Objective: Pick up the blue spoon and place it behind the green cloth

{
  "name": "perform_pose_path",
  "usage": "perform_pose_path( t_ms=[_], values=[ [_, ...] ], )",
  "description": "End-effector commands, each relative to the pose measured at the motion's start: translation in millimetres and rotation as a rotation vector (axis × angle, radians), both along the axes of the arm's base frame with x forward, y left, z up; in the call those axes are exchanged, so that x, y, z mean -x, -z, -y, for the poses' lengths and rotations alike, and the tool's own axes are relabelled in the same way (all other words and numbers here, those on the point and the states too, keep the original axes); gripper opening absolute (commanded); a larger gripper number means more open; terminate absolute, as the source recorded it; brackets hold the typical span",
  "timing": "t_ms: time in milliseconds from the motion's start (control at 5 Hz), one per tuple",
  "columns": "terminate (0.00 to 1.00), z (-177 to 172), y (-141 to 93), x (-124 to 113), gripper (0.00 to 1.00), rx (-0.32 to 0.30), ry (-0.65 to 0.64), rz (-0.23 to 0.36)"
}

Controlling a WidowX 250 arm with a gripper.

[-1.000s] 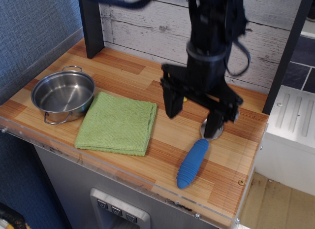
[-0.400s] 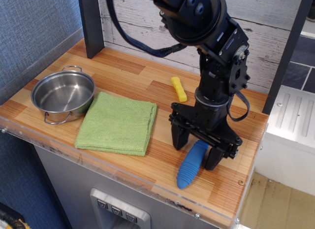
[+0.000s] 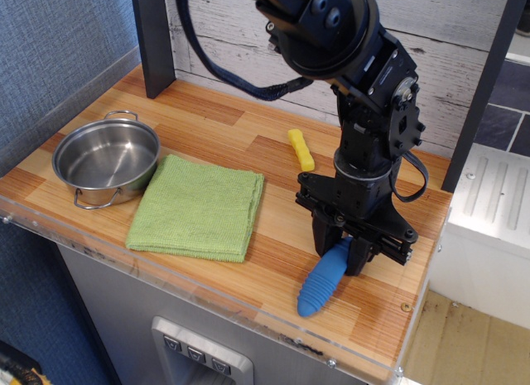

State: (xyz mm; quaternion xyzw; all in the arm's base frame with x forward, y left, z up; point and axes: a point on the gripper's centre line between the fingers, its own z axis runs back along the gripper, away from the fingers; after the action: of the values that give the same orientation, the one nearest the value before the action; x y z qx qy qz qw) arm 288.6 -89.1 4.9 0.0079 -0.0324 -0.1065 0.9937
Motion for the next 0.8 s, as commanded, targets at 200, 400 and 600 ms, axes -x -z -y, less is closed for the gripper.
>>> perform_pose_path(
  t_ms=[200,400,600],
  values=[
    [0.0,-3,-29,7,0.0,0.075,-0.053,0.088],
    [0.0,-4,-47,2,0.0,0.094,-0.202,0.099],
    [0.0,-6,-74,-8,0.0,0.082,-0.366,0.146]
  ],
)
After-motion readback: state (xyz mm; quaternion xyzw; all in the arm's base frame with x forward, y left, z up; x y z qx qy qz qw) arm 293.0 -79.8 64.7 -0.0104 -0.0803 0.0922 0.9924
